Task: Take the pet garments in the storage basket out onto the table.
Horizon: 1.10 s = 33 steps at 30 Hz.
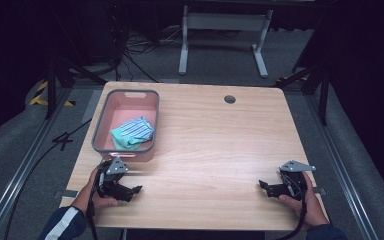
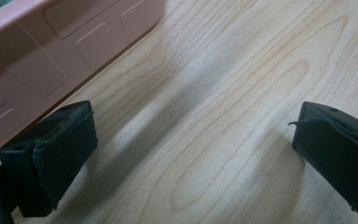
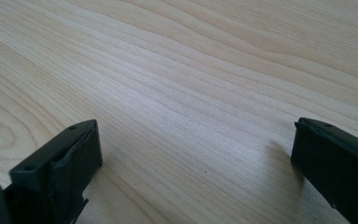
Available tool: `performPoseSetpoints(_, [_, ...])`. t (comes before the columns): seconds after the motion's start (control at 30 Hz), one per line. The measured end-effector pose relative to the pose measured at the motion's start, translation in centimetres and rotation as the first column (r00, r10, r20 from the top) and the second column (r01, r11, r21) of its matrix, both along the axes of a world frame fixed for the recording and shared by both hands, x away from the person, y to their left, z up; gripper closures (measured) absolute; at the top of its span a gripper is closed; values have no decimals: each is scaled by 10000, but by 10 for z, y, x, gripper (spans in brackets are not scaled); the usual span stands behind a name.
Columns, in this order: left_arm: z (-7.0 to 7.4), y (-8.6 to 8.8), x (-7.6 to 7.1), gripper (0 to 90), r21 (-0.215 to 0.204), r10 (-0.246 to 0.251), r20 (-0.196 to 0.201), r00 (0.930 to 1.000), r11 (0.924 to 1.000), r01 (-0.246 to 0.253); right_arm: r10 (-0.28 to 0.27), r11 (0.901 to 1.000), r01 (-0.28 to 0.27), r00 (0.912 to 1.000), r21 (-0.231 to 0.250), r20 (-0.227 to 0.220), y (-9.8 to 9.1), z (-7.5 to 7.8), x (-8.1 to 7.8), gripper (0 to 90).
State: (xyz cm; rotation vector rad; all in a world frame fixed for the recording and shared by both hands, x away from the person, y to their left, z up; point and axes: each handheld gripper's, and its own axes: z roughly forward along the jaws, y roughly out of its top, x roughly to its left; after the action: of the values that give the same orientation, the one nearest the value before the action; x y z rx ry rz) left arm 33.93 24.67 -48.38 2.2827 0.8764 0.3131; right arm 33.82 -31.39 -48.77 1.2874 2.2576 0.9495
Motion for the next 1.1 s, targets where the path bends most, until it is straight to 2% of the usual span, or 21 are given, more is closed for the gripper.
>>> performPoseSetpoints(0.23, [0,0,-1,4,-31,36,-48,10000,10000,-36,-20,10000,20,10000,-12,16,0,0,0,20])
performPoseSetpoints(0.4, [4,3,-2,8,281,-190,-309,9993,9994,199,-50,10000,50,10000,-11,12,0,0,-1,20])
performPoseSetpoints(0.43, [6,4,-3,30,423,-147,-327,9994,9990,161,-37,10000,37,10000,-10,7,0,0,0,19])
performPoseSetpoints(0.47, [8,5,-3,89,481,-133,-432,9990,9987,154,-34,10000,34,10000,-7,3,0,0,0,19])
performPoseSetpoints(0.5, [10,5,-4,89,454,-8,-581,9983,9990,35,-34,10000,34,10000,-7,3,0,0,0,19])
performPoseSetpoints(0.53, [12,6,-4,129,566,14,-612,9981,9984,21,-38,10000,38,10000,-9,8,0,0,-1,19])
performPoseSetpoints(0.6, [14,5,-7,161,775,-100,-814,9966,9969,163,-46,10000,46,10000,-28,40,0,0,-1,19])
performPoseSetpoints(0.73, [19,7,-9,207,1132,-232,-756,9969,9931,317,-64,10000,64,10000,-23,67,-1,0,-1,19])
performPoseSetpoints(0.8, [23,10,-11,207,929,-64,-755,9971,9956,134,-74,10000,74,9999,-30,69,-1,0,-1,19])
performPoseSetpoints(0.87, [32,14,-13,212,955,-15,-563,9984,9954,69,-93,10000,93,9999,-26,60,-1,0,-2,19])
performPoseSetpoints(0.93, [37,17,-15,235,856,31,-530,9986,9963,15,-91,10000,91,9999,-26,61,-1,0,-2,20])
performPoseSetpoints(1.0, [45,21,-17,236,1055,66,-303,9995,9944,-33,-93,10000,93,9999,-28,64,-1,0,-2,19])
performPoseSetpoints(1.07, [48,23,-17,247,959,130,-317,9994,9953,-99,-91,10000,92,9999,-30,68,-1,0,-2,20])
performPoseSetpoints(1.1, [53,28,-17,248,834,202,-196,9996,9963,-185,-104,9999,104,9999,-37,56,-1,0,-2,19])
